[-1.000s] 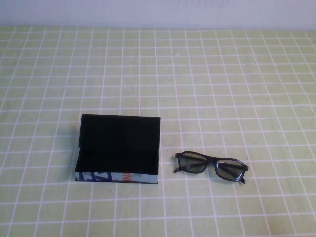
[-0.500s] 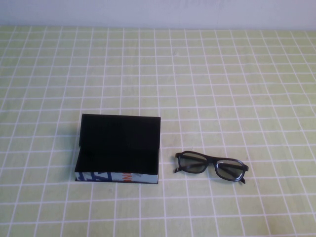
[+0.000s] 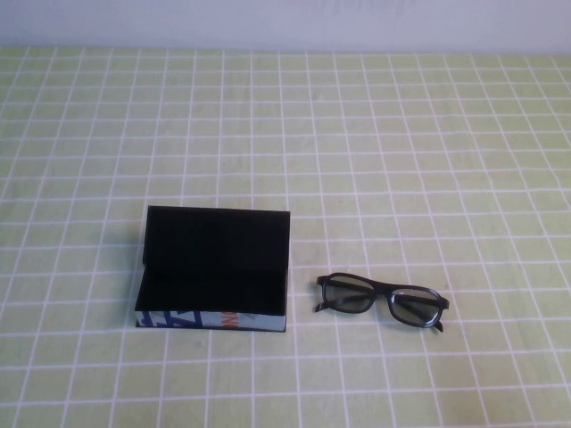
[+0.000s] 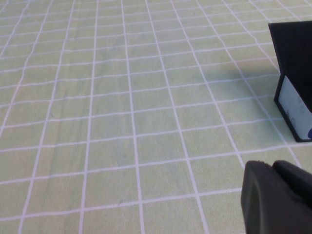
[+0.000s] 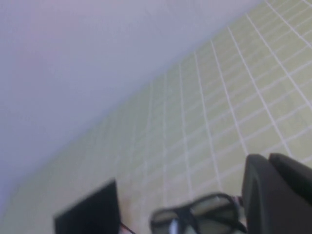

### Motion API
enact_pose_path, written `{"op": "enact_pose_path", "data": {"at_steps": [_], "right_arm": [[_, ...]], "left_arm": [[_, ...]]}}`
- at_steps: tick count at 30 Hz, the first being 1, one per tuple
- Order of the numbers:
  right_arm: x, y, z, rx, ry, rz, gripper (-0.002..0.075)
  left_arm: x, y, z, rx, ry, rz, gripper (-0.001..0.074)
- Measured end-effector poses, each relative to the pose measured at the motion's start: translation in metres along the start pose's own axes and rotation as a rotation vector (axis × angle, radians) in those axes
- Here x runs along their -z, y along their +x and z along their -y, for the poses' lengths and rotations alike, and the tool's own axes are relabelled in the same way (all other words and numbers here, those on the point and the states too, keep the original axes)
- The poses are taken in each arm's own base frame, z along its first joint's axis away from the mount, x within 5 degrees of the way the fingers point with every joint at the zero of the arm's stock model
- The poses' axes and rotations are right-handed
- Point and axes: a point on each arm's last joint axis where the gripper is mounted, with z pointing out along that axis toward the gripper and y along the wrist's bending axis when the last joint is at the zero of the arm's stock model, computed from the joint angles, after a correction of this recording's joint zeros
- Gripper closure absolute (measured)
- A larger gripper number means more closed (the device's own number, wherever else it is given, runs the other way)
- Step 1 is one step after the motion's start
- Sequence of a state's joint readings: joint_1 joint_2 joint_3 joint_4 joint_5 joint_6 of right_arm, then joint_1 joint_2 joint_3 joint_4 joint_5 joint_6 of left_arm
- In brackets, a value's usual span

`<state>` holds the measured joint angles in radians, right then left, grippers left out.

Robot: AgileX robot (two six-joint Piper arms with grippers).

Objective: Return glasses to glasses case

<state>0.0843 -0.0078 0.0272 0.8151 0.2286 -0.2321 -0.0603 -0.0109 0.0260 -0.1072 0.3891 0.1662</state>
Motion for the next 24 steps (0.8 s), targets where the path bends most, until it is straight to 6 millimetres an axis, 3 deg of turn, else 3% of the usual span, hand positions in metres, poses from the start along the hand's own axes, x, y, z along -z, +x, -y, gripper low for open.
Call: {"op": "enact_pose_path", "data": {"at_steps": [4, 8, 12, 15, 19, 24], "right_arm": [[0.001, -0.012, 0.001, -0.220, -0.007, 0.131, 0.0737], [0.001, -0.015, 0.002, -0.274, -0.002, 0.169, 0.0737], [0.001, -0.012, -0.004, -0.302, -0.043, 0.098, 0.0737], [-0.002, -0.021, -0.023, -0.266, -0.077, -0.021, 0.0737], [-0.017, -0.045, -0.057, -0.084, -0.080, -0.292, 0.0737], [-0.045, -0.065, -0.075, 0.113, -0.017, -0.647, 0.0737]], "left_arm": [[0.000, 0.000, 0.000, 0.000, 0.000, 0.000, 0.0737], [0.000, 0.000, 0.000, 0.000, 0.000, 0.000, 0.0737], [0.000, 0.000, 0.000, 0.000, 0.000, 0.000, 0.0737], [0.000, 0.000, 0.000, 0.000, 0.000, 0.000, 0.0737], [0.000, 0.000, 0.000, 0.000, 0.000, 0.000, 0.0737], [0.000, 0.000, 0.000, 0.000, 0.000, 0.000, 0.0737]]}}
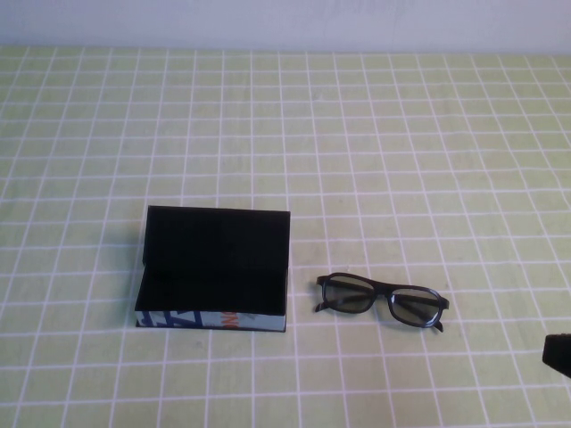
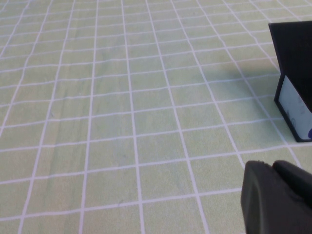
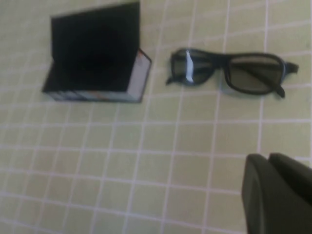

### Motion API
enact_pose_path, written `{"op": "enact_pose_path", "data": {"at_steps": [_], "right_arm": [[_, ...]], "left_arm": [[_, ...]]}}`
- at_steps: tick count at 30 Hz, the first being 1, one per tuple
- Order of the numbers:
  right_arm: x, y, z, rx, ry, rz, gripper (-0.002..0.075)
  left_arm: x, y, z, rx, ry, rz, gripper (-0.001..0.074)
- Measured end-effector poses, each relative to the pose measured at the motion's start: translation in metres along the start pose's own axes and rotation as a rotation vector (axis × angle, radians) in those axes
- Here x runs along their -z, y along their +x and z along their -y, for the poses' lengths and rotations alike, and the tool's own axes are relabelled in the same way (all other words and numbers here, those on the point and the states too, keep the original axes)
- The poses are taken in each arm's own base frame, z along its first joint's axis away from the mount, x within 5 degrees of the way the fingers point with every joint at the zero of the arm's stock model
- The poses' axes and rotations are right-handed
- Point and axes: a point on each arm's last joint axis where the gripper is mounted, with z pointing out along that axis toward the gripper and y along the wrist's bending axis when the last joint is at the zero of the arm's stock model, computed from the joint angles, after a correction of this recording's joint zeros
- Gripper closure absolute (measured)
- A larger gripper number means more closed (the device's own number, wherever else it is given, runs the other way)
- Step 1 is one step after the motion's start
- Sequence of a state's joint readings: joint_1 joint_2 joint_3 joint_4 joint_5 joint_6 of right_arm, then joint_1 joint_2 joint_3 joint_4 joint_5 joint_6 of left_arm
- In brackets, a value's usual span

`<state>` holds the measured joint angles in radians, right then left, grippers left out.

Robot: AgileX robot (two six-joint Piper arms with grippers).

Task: Return glasses to glasses case
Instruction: Pick up the glasses from the table

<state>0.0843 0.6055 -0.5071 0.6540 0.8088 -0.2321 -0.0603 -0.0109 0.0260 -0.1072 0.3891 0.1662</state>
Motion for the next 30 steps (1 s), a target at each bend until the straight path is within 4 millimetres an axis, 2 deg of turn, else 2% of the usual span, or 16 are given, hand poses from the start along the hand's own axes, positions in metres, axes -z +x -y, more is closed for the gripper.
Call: {"op": "enact_pose_path", "data": {"at_steps": [6, 12, 16, 24, 30], "right_arm": [[-0.024, -0.033, 0.006, 0.093, 0.085, -0.281, 0.0737], [-0.052, -0.052, 0.012, 0.180, 0.085, -0.417, 0.0737], [-0.078, -0.059, -0.005, 0.323, 0.039, -0.529, 0.0737], [-0.154, -0.076, -0.051, 0.665, -0.026, -0.742, 0.0737], [-0.198, -0.090, -0.051, 0.914, -0.063, -0.833, 0.0706]], "left_arm": [[0.000, 0.000, 0.000, 0.000, 0.000, 0.000, 0.0737], [0.000, 0.000, 0.000, 0.000, 0.000, 0.000, 0.0737], [0.000, 0.000, 0.000, 0.000, 0.000, 0.000, 0.0737], [0.000, 0.000, 0.000, 0.000, 0.000, 0.000, 0.0737], [0.000, 0.000, 0.000, 0.000, 0.000, 0.000, 0.0737]]}}
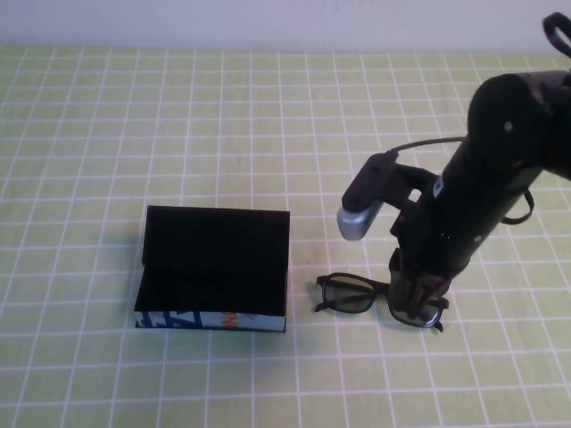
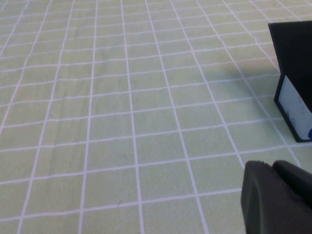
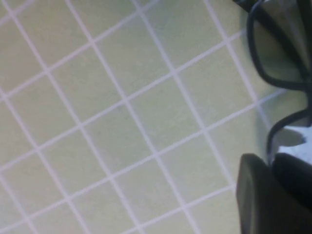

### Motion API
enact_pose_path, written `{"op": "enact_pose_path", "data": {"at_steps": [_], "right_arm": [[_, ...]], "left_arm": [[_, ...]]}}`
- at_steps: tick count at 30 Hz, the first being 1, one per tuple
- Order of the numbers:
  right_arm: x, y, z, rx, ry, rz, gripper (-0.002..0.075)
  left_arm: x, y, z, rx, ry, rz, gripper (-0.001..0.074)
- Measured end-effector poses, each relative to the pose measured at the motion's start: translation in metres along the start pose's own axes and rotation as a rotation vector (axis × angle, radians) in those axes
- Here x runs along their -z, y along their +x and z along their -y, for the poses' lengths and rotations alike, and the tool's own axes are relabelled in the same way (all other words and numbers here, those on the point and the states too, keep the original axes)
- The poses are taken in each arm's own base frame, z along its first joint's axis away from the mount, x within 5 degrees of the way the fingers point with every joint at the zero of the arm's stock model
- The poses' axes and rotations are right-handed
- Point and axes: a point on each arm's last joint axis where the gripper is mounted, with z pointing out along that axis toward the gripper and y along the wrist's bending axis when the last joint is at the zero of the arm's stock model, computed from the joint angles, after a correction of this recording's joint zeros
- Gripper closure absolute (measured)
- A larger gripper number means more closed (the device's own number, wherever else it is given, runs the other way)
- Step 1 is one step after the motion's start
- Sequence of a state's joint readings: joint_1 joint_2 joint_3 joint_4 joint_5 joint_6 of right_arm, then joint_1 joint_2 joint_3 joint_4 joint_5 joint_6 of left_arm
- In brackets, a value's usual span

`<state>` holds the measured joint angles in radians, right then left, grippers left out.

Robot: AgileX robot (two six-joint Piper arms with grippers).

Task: Return glasses to glasses case
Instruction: Pick up the glasses from the table

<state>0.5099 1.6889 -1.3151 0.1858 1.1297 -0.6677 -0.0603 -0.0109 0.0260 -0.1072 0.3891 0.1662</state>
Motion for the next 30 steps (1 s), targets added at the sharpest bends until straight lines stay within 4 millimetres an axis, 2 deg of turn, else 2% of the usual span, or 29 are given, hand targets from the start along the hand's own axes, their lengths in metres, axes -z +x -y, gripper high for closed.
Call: {"op": "enact_pose_path", "data": {"at_steps": [3, 8, 10, 19, 30], "right_arm": [[-0.010, -0.009, 0.013, 0.106, 0.027, -0.041, 0.0618], [-0.025, -0.021, 0.029, 0.212, 0.044, -0.080, 0.0382], [-0.033, -0.026, 0.035, 0.222, 0.041, -0.091, 0.0344], [-0.063, -0.040, 0.056, 0.252, 0.025, -0.154, 0.0324], [-0.069, -0.042, 0.062, 0.275, 0.042, -0.185, 0.0333]], "left_arm": [[0.000, 0.000, 0.000, 0.000, 0.000, 0.000, 0.0737], [0.000, 0.000, 0.000, 0.000, 0.000, 0.000, 0.0737], [0.000, 0.000, 0.000, 0.000, 0.000, 0.000, 0.0737], [0.000, 0.000, 0.000, 0.000, 0.000, 0.000, 0.0737], [0.000, 0.000, 0.000, 0.000, 0.000, 0.000, 0.0737]]}}
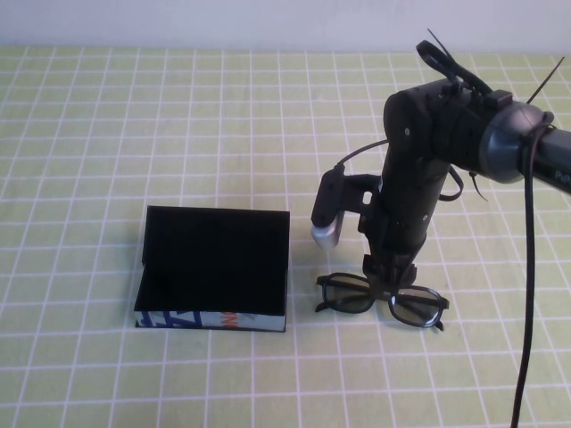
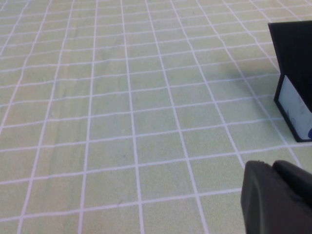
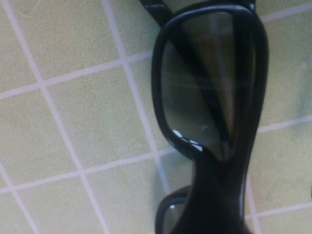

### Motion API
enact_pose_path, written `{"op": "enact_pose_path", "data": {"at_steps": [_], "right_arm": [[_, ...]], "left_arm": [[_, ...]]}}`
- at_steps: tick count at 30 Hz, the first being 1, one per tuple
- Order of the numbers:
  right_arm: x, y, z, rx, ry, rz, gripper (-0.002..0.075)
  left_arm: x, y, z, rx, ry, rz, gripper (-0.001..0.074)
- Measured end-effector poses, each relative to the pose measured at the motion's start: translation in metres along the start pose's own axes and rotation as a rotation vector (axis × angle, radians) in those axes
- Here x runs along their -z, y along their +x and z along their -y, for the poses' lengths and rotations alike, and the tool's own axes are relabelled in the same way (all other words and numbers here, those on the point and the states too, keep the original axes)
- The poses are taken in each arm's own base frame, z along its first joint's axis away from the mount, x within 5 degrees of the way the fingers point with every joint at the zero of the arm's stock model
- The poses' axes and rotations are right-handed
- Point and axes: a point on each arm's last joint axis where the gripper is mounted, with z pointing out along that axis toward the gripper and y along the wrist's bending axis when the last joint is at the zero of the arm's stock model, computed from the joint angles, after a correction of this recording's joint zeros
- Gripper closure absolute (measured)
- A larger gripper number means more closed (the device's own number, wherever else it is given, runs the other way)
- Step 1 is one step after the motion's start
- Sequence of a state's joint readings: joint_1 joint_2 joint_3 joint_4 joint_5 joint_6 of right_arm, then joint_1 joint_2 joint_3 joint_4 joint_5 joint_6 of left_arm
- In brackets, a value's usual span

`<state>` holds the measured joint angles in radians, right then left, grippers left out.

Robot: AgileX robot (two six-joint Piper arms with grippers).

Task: Return glasses to glasses case
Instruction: Pick up the glasses from the table

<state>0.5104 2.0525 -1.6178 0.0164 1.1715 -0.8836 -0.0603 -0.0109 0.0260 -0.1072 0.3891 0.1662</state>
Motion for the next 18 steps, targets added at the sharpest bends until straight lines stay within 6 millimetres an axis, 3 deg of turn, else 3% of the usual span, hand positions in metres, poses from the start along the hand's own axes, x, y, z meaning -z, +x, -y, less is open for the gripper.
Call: {"op": "enact_pose_path", "data": {"at_steps": [10, 18], "right_arm": [[-0.012, 0.000, 0.001, -0.004, -0.034, -0.019, 0.0348], [-0.015, 0.001, 0.001, -0.004, -0.044, -0.031, 0.0427]], "left_arm": [[0.000, 0.000, 0.000, 0.000, 0.000, 0.000, 0.0737], [0.000, 0.000, 0.000, 0.000, 0.000, 0.000, 0.0737]]}}
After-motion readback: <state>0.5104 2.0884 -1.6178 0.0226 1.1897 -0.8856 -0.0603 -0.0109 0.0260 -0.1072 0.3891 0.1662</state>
